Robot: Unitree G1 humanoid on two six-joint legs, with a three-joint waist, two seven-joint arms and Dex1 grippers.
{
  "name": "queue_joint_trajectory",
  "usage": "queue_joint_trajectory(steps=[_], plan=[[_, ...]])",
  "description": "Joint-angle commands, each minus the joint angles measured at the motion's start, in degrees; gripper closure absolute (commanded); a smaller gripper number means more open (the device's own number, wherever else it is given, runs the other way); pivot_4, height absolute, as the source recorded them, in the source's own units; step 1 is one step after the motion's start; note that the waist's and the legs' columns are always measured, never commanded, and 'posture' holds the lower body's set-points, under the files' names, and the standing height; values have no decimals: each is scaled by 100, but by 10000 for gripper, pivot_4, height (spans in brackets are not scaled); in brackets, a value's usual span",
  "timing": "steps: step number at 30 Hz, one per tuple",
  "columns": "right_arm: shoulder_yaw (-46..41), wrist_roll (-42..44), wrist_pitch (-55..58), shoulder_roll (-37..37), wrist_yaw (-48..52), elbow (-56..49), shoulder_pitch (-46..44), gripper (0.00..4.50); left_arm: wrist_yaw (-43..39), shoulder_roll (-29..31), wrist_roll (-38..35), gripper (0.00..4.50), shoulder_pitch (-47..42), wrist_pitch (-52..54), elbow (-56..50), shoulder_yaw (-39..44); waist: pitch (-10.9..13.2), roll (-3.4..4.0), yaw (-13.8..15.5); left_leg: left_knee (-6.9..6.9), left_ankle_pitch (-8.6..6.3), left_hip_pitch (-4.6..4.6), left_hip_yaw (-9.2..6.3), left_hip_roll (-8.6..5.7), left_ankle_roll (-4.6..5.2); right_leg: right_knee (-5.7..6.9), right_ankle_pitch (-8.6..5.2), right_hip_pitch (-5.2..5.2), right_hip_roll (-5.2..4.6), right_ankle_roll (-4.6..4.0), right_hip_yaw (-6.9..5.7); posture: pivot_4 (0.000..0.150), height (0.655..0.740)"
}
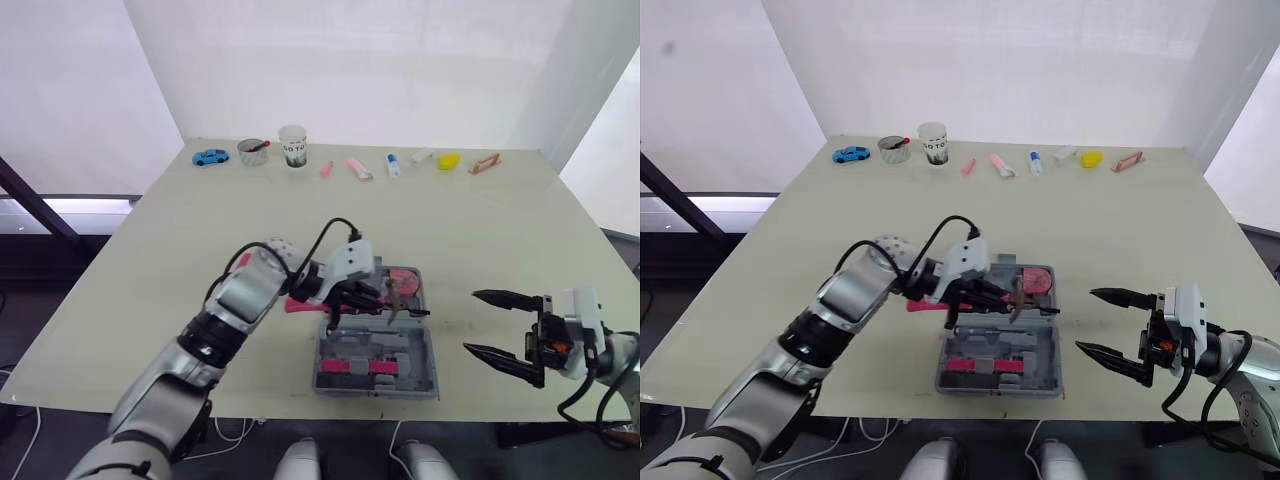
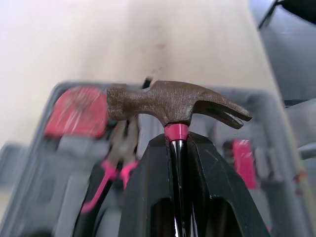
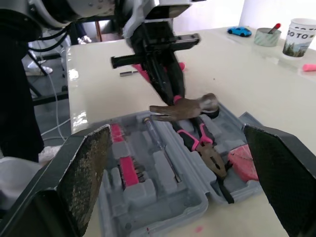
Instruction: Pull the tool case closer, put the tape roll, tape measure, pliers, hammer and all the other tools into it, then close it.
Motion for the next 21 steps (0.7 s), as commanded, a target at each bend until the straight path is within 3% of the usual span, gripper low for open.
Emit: queue_joint_trajectory(steps=[1,12,21], plan=[[-263,92,-181,-134,257,115,45,0,13,-233,243,44432,-253,-39,279,-266,0,0,-16,0,0,1,0,0,0,0,0,0,0,0,1,1500,7400],[-215,-67,-445,-281,535,661,-140,0,76,-1020,611,44432,-706,795,437,-991,1,1,-6,1,0,1,-2,-1,1,1,-1,0,3,0,3,1500,7400],[-164,-132,-508,-248,574,776,-227,0,329,-1045,984,44432,-444,1142,73,-1579,1,7,-18,1,0,4,-6,0,1,6,-1,-1,6,-1,5,1500,7400]])
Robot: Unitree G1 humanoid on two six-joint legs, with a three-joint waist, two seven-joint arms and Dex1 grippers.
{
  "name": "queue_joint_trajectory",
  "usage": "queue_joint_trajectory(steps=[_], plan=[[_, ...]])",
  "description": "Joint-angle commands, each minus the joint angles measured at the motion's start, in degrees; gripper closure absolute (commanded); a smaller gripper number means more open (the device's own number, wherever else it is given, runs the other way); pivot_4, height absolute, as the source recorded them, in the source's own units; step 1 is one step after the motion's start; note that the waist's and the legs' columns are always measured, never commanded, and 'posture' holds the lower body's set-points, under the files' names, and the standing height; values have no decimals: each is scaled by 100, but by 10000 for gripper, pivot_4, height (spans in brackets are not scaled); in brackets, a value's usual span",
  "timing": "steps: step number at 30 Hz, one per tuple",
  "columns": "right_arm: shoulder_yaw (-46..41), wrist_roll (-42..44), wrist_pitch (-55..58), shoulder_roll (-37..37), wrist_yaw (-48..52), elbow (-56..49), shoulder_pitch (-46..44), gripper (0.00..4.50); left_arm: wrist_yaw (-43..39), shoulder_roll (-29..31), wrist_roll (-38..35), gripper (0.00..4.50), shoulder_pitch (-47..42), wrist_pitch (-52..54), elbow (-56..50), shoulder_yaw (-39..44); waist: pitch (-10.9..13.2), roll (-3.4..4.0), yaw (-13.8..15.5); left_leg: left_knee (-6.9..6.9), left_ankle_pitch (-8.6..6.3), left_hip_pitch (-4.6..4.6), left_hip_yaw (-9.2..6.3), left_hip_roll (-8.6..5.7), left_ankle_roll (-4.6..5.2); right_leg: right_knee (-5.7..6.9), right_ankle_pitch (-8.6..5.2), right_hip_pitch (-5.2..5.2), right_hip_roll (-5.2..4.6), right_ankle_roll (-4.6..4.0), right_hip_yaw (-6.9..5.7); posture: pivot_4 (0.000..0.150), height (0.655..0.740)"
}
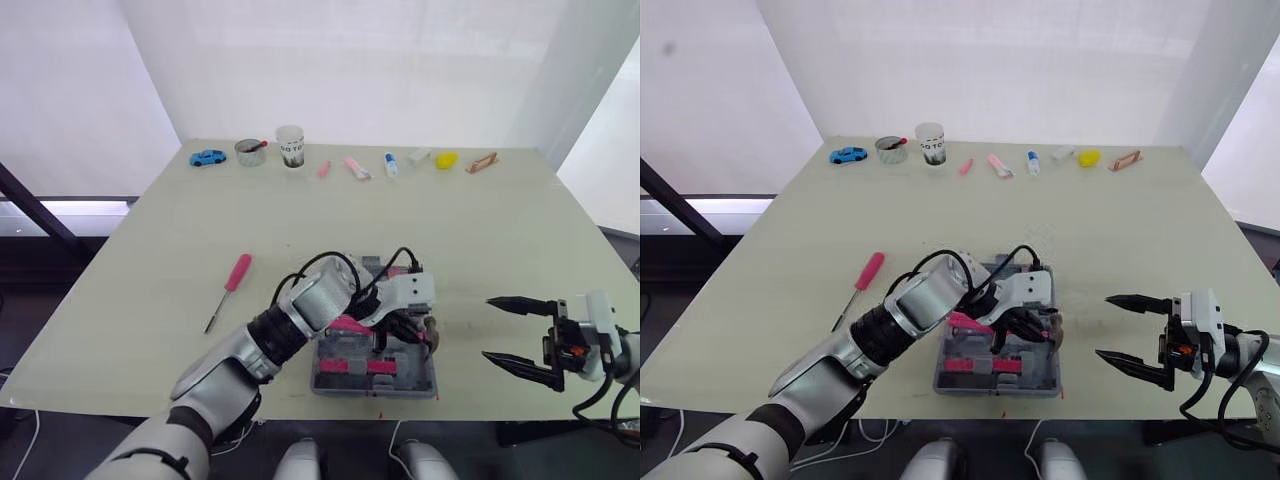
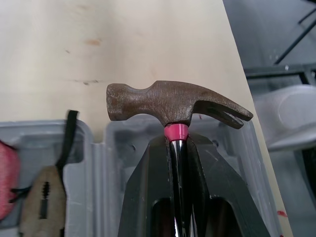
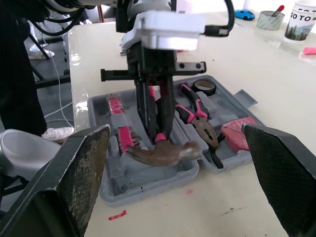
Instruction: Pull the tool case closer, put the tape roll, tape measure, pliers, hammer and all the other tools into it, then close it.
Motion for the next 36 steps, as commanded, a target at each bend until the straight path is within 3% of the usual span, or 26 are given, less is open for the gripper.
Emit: queue_joint_trajectory(steps=[1,36], plan=[[-81,27,-103,-13,32,-50,-56,0,80,-2,126,44432,12,40,-227,-125,0,0,1,0,0,0,0,0,0,0,0,0,0,0,0,1500,7400],[-196,-127,-365,-103,17,191,215,0,12,-687,428,44432,-135,-473,1127,-297,-5,11,47,13,1,-5,-21,-65,3,-2,-14,22,-16,24,55,1500,7400]])
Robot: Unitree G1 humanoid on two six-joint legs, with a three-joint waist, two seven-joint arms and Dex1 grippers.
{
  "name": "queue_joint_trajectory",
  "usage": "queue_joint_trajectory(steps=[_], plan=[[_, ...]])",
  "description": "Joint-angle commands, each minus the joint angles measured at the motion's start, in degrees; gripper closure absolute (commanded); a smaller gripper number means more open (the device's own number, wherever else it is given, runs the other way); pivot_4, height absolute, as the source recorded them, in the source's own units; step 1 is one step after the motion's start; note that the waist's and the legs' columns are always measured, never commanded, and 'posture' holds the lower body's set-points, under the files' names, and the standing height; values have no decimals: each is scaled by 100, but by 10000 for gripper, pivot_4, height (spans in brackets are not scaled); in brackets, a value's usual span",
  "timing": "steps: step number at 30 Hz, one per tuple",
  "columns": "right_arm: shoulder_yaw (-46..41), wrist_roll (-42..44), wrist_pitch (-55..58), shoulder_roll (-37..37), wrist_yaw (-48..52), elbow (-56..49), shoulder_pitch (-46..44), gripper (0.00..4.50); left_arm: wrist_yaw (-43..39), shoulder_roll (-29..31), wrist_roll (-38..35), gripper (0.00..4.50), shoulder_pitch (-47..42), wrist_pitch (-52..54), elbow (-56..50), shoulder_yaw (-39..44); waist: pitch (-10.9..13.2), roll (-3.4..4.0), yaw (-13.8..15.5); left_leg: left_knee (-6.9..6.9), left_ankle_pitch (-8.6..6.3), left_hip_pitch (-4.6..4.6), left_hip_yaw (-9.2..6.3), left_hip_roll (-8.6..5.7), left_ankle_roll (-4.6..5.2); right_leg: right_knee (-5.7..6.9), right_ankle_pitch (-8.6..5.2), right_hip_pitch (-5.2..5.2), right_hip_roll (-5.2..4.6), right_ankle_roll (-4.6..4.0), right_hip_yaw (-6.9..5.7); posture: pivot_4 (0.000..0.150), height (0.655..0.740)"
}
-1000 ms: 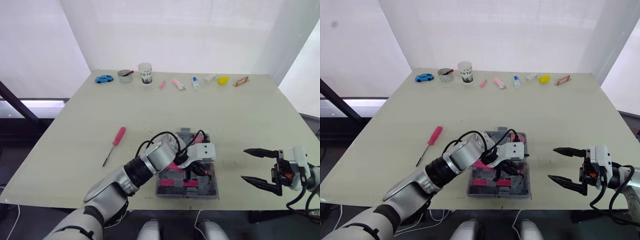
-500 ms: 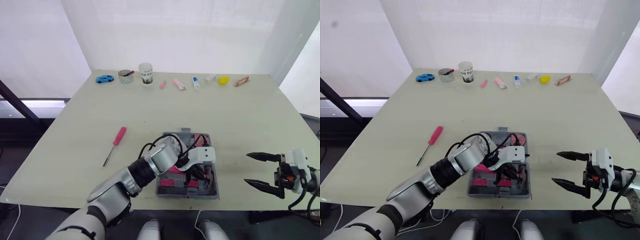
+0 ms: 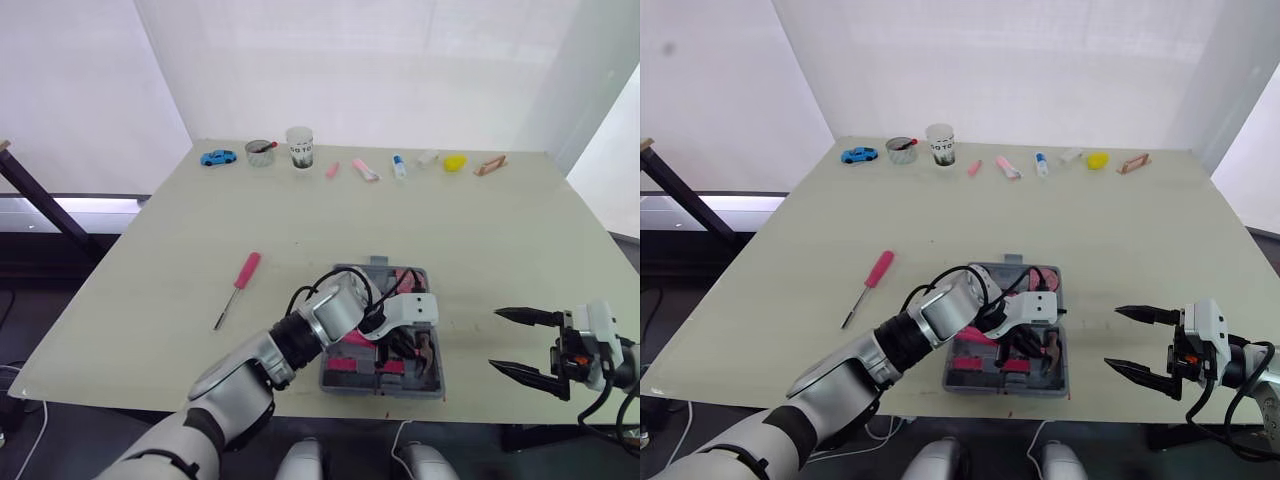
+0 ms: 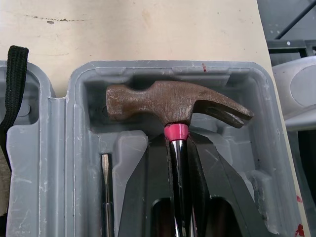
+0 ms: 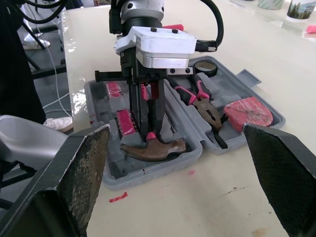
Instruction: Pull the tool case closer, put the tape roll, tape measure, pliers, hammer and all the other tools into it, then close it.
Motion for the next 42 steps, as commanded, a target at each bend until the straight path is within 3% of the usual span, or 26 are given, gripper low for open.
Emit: queue_joint_trajectory(steps=[1,19,20,24,35,40,42], plan=[[-183,59,-106,-41,4,-177,0,0,52,-103,126,44432,-67,-166,-28,-33,0,0,0,0,0,0,-1,0,0,0,1,0,0,2,0,1500,7400],[-111,3,-188,-2,-2,-85,-69,0,-158,-18,79,44432,-54,-108,-155,56,0,0,-20,0,0,0,-5,-1,0,1,6,0,1,11,0,1500,7400],[-110,1,-191,1,-1,-80,-70,0,-167,-1,90,35525,-48,-121,-178,45,0,0,-24,0,0,0,-5,-1,0,1,6,0,1,11,0,1500,7400],[-100,4,-193,16,6,-69,-69,0,140,-46,286,19656,-16,-446,-119,57,0,1,-28,0,0,0,-7,-1,0,1,6,-1,2,11,0,1500,7400],[-62,-6,-222,31,61,13,-119,0,-71,109,89,19656,5,-497,-450,318,0,2,-42,-2,0,1,-7,0,0,2,6,-2,6,10,2,1500,7400],[-48,7,-224,42,60,7,-124,0,-53,146,-667,19656,251,-783,-805,1309,0,4,-44,-3,0,1,-7,1,0,3,6,-2,5,10,2,1500,7400],[-47,16,-220,44,56,4,-132,0,58,176,-801,19656,444,-1362,-812,1618,0,5,-48,-3,0,3,-7,2,0,4,6,-2,5,10,2,1500,7400]])
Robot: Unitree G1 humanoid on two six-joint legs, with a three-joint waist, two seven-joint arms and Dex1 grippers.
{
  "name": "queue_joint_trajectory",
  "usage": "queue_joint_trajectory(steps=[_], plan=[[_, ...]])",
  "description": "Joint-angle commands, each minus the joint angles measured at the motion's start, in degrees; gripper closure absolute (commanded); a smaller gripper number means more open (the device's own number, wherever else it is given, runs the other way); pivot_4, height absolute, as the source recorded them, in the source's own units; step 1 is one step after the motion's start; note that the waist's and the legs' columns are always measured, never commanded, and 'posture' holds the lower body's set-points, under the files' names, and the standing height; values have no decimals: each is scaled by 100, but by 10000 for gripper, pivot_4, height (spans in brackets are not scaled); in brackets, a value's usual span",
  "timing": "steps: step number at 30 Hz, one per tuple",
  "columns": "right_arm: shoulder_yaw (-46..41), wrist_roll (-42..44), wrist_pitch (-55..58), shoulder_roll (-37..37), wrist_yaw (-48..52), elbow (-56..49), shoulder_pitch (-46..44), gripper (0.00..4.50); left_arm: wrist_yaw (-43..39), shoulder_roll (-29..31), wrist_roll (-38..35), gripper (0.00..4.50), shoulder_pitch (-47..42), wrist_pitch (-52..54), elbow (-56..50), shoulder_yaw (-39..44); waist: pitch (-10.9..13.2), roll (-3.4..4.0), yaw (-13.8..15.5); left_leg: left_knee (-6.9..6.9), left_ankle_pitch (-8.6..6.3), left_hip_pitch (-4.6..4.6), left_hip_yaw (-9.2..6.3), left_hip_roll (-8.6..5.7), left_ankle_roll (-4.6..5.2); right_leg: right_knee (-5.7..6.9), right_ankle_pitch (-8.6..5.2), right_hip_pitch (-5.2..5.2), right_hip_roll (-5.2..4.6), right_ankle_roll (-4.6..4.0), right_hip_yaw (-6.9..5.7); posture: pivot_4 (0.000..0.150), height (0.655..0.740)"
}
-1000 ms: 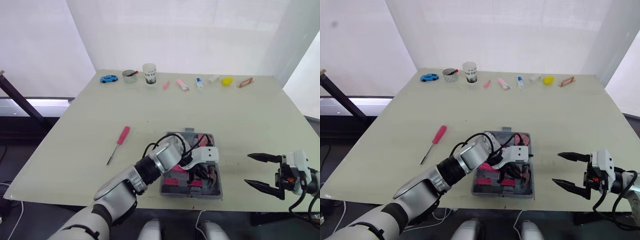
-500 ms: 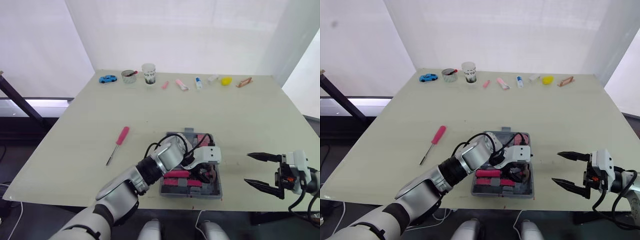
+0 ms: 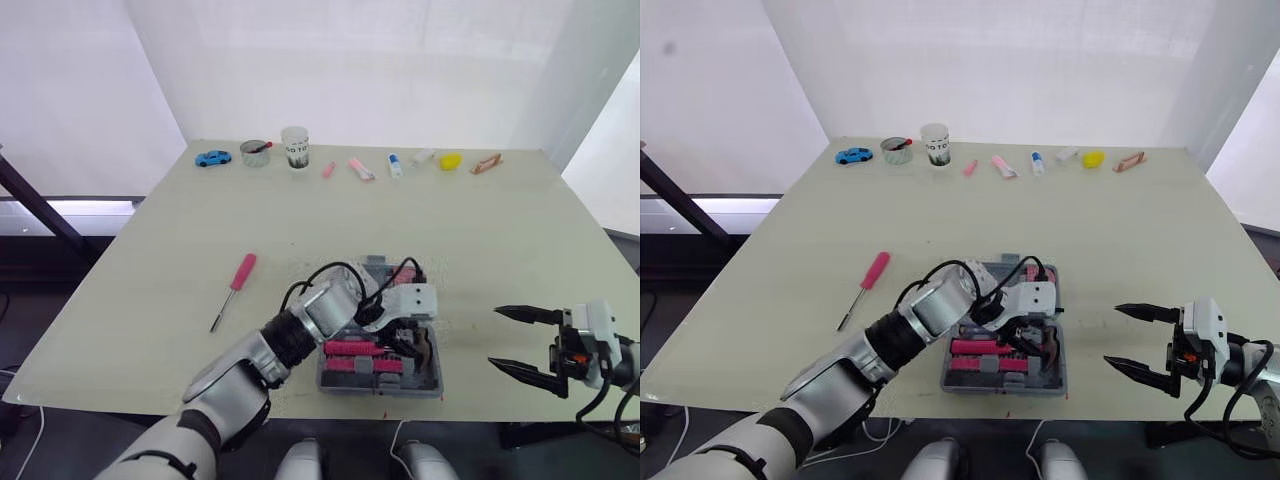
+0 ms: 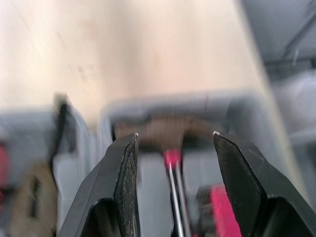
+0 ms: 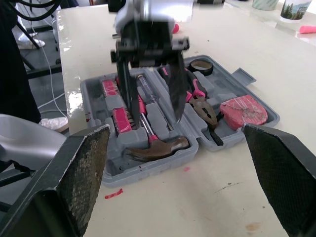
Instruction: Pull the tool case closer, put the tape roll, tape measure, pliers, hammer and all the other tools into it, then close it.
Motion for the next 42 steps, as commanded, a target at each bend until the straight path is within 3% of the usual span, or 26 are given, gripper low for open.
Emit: queue_joint_trajectory(steps=[1,7,10,13,14,19,42], plan=[[-101,68,-93,3,37,-101,-46,0,151,16,-312,19656,248,-758,-199,550,0,0,2,0,0,0,0,0,0,1,0,0,0,0,0,1500,7400],[-68,60,-125,30,54,-39,-88,0,-195,369,-838,19656,691,-1484,-28,1224,0,1,4,0,0,1,1,0,0,2,0,0,0,0,1,1500,7400],[-34,49,-148,61,50,-30,-90,0,-347,575,-1218,26929,901,-1474,-34,1639,0,1,0,0,0,2,3,0,0,1,1,0,0,0,1,1500,7400],[-13,35,-158,82,61,1,-117,0,-576,799,-1416,41448,1081,-1627,-32,1859,0,2,5,0,0,1,3,1,0,2,1,0,0,0,1,1500,7400],[-7,32,-160,87,65,9,-126,0,-666,884,-1425,43347,1152,-1707,-19,1873,0,2,7,0,0,1,3,1,0,2,1,0,0,0,0,1500,7400],[21,15,-171,99,104,74,-194,0,-862,1087,-1406,43347,1472,-1994,47,1844,-1,3,9,0,0,2,6,1,0,1,1,1,-1,0,1,1500,7400],[-34,-3,-136,86,79,-39,-124,0,-820,846,-309,43347,1775,-3551,2034,1193,-2,3,12,0,0,2,7,1,0,1,1,0,0,0,1,1500,7400]])
